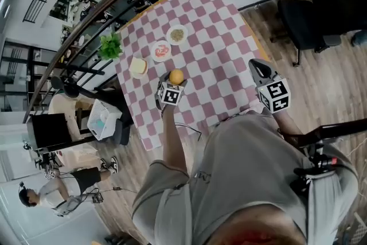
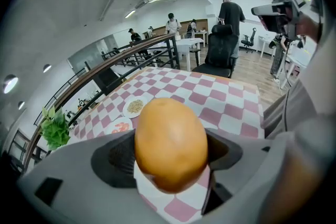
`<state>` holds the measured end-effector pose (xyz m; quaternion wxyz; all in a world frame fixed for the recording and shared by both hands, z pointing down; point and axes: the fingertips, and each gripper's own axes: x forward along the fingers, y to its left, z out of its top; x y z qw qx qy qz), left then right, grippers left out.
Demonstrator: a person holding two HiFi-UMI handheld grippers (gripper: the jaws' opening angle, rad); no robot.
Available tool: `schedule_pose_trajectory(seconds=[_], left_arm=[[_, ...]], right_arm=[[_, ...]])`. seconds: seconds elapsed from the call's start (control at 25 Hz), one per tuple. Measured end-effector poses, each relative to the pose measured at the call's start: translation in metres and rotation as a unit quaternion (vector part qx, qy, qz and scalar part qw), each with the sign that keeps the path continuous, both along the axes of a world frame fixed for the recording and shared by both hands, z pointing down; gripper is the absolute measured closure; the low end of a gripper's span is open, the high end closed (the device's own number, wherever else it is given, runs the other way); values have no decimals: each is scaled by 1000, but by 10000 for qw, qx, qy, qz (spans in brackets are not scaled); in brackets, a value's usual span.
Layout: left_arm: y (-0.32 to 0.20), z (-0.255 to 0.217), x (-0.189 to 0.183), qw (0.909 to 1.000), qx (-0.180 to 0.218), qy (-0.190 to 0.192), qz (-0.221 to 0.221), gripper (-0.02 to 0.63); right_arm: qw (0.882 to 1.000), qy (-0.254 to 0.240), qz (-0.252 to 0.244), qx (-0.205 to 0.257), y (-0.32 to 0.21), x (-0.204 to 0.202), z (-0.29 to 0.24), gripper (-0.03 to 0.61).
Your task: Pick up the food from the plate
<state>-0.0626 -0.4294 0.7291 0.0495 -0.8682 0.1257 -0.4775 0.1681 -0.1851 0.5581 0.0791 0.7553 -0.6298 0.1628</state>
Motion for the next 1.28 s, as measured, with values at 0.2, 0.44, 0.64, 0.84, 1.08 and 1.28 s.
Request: schedule_pose_trajectory(seconds=[0.2, 0.44, 0.64, 0.84, 1.08, 1.28], left_arm=[[13, 6, 49, 9981, -12, -40, 611, 242], [31, 10, 104, 9924, -86, -32, 1224, 242], [48, 16, 141, 9883, -159, 41, 1516, 242], [57, 18, 151, 9864, -217, 7, 1627, 242], [48, 30, 142, 9872, -214, -169, 1573, 242], [46, 71, 136, 9839, -174, -689, 1640, 242]], right_arm=[[9984, -27, 567, -37, 35, 20, 5, 561], [9922, -56, 1243, -116, 78, 41, 7, 561], [9857, -48, 1669, -238, 111, 52, 12, 561], [9835, -70, 1781, -297, 120, 54, 11, 561], [9855, -69, 1675, -274, 109, 52, 10, 561], [9868, -93, 1590, -308, 104, 51, 13, 561]])
